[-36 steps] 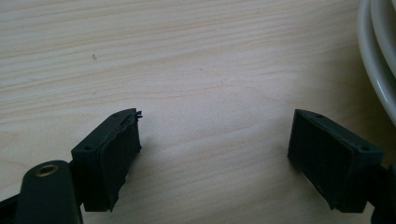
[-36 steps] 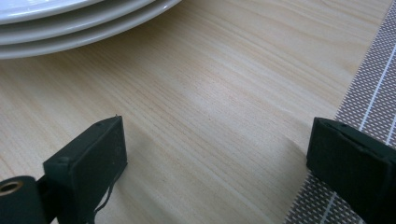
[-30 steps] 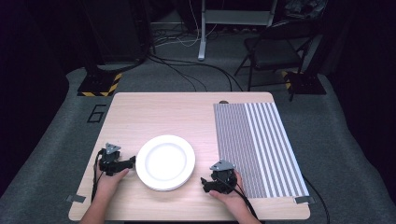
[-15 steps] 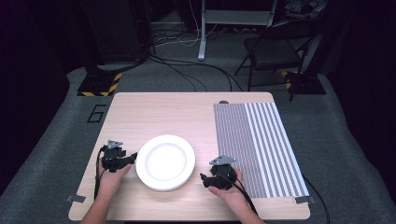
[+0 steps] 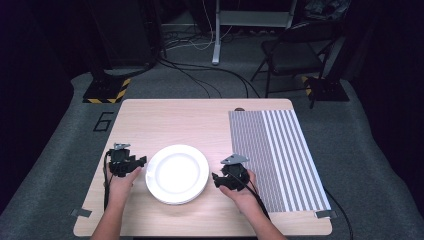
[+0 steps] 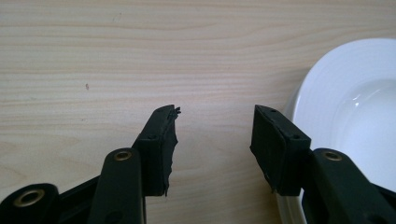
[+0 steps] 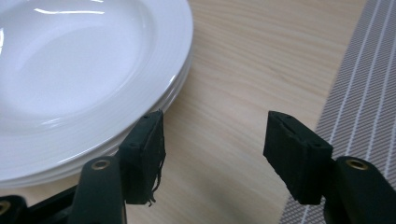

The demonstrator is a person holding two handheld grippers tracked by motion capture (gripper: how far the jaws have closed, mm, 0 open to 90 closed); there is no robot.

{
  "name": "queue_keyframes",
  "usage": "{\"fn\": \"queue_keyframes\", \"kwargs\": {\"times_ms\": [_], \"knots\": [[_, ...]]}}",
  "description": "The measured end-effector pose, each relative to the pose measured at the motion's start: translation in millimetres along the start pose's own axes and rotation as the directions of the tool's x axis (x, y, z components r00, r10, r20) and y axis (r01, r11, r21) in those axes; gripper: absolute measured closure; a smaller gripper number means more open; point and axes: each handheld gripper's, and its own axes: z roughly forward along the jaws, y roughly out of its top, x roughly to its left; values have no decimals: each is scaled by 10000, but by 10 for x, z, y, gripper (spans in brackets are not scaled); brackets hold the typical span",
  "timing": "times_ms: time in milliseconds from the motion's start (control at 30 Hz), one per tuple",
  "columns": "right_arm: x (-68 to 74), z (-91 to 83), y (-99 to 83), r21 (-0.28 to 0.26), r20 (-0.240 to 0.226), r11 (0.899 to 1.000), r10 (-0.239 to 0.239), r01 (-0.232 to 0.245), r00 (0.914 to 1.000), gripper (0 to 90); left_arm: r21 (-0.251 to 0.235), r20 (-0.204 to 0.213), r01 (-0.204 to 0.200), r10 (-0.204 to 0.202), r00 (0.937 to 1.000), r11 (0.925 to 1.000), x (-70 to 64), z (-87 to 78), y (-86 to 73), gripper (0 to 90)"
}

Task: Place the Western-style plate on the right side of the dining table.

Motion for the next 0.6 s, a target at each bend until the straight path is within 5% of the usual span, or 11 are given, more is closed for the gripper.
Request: {"fn": "queue_keyframes", "kwargs": {"times_ms": [200, 367, 600], "knots": [[-55, 1, 49, -247, 136, 9992, 322, -319, 9994, 349, -180, 476, 232, -224, 9986, 9996, -58, -103, -41, 528], [-57, -45, 41, -382, 572, 9993, -24, 46, 9984, 398, -265, 837, -65, 87, 9964, 9996, -99, -125, -87, 580], [-119, -27, -22, -447, 465, 9989, 148, -127, 9988, 388, -358, 1142, -100, 141, 9934, 9993, -143, -173, -113, 659]]}}
